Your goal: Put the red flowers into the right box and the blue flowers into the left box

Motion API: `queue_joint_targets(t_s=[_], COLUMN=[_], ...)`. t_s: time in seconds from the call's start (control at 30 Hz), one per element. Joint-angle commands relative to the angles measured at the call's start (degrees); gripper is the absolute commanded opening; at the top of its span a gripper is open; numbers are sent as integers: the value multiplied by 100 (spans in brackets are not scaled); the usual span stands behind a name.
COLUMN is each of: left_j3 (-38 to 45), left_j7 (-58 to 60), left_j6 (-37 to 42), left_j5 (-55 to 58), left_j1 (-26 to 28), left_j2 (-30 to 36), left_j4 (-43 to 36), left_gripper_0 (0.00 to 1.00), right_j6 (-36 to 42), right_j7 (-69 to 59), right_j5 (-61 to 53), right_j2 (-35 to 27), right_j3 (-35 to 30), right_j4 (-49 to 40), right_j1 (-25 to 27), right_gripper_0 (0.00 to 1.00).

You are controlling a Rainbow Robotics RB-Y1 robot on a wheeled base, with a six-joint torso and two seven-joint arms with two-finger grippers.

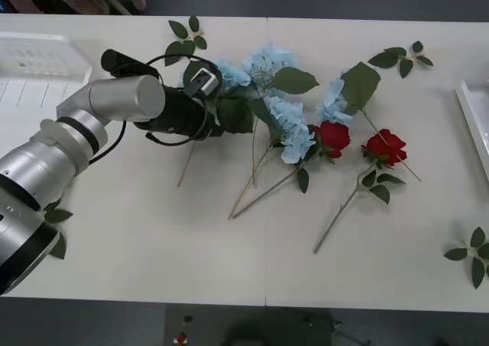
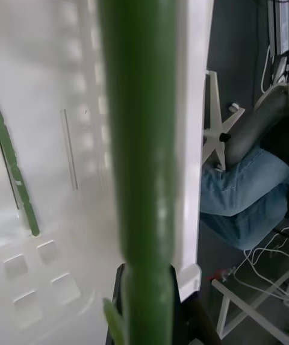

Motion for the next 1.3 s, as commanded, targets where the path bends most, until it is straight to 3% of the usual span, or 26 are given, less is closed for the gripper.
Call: queue_joint_targets(t_s=[0.03,0.07,0.1,0.13,0.2,0.27,0.4,0.53,0.67,0.77,0.87,0.97,1.1,1.13,1.2,1.23,1.3], left_j3=[-243,-330,-357,-427,-550,-585,-577,-497,-102,135,135,135,135,135,127,135,135], left_j7=[357,357,357,366,366,366,366,384,375,401,410,366,357,357,357,357,357], left_j6=[-53,-123,-150,-220,-387,-484,-457,158,1670,2557,2944,3085,2628,2540,2302,2109,1951], left_j5=[-182,-191,-200,-209,-226,-253,-305,-288,-226,-226,-147,-77,-437,-499,-666,-859,-991], left_j1=[-192,-192,-192,-192,-192,-192,-192,-227,-262,-262,-201,28,467,529,669,705,696], left_j2=[24,24,24,24,32,94,586,1685,3161,4128,4893,5227,5323,5315,5236,5148,5060], left_j4=[-55,-64,-64,-64,-64,-81,-468,-1444,-3026,-3737,-3667,-3263,-2832,-2779,-2656,-2560,-2428], left_gripper_0=[53,25,11,0,0,0,0,0,0,0,0,0,0,3,34,58,75], right_j6=[-88,-132,-150,-211,-273,-282,-264,-80,1063,2170,3243,3867,3963,3884,3498,3278,3120], right_j7=[-132,-132,-132,-97,-62,123,545,914,888,738,-35,-1020,-2487,-2707,-3437,-3753,-3964], right_j5=[-20,-91,-126,-196,-372,-548,-873,-1391,-2077,-2499,-2921,-3413,-3650,-3633,-3483,-3290,-3035], right_j2=[116,116,116,116,116,116,108,64,-24,-33,-33,-33,-24,-24,29,116,354], right_j3=[-111,-111,-111,-111,-111,-111,-208,-296,-718,-1272,-1711,-1817,-1852,-1852,-1852,-1852,-1843], right_j4=[95,95,95,95,95,78,25,-160,-880,-1478,-2111,-2858,-4326,-4563,-5266,-5591,-5697], right_j1=[-144,-144,-144,-144,-135,-144,-153,-162,-144,-83,-30,111,612,708,981,1095,1086], right_gripper_0=[0,3,13,38,63,73,76,77,77,76,77,77,77,77,76,77,77])
